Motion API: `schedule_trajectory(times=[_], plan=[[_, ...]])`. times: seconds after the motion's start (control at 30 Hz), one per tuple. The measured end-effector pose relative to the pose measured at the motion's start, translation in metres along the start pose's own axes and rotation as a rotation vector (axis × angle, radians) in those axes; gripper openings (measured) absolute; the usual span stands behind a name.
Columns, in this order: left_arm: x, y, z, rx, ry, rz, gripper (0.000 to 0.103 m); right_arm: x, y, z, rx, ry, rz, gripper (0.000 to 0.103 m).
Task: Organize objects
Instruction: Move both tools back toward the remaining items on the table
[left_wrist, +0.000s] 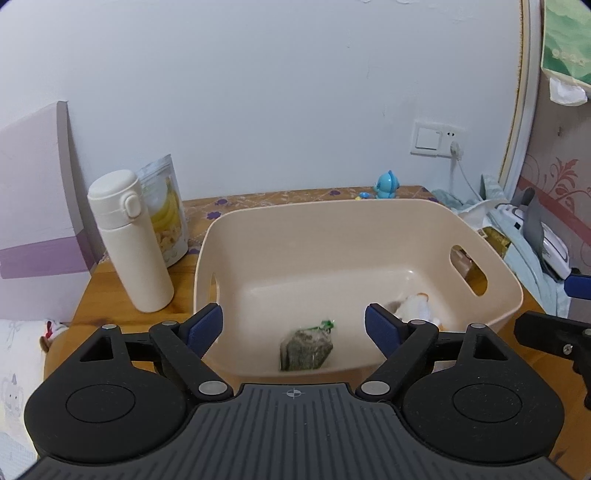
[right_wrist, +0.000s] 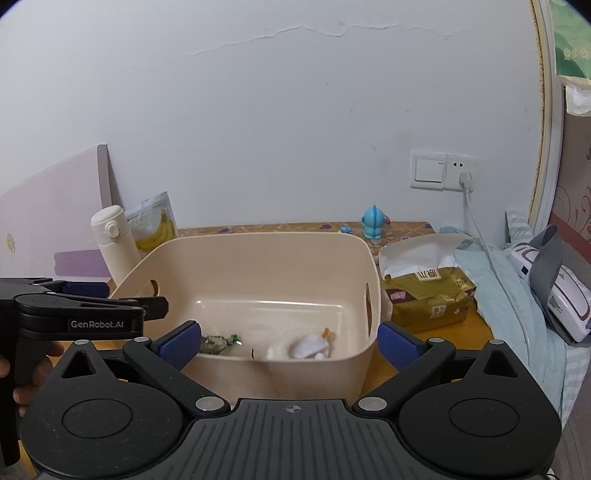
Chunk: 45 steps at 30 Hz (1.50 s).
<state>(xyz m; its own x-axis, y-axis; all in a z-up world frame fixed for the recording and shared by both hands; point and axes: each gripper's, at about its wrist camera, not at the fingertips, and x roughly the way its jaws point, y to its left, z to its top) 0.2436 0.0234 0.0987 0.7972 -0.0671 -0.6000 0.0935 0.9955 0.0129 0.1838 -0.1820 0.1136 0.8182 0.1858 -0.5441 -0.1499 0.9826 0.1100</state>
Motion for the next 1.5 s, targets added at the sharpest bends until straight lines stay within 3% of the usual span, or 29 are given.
schedule_trajectory(times=[0.57, 1.5], plan=[[-0.024, 0.0, -0.046, 0.034, 0.018, -0.018, 0.086, -0.013, -0.003, -0.03, -0.024, 0.069, -0.021, 0.103], [-0.034, -0.009, -0.117, 0.032, 0.192, -0.118, 0.086, -0.005, -0.014, -0.097, 0.039, 0.214, -0.061, 0.103]])
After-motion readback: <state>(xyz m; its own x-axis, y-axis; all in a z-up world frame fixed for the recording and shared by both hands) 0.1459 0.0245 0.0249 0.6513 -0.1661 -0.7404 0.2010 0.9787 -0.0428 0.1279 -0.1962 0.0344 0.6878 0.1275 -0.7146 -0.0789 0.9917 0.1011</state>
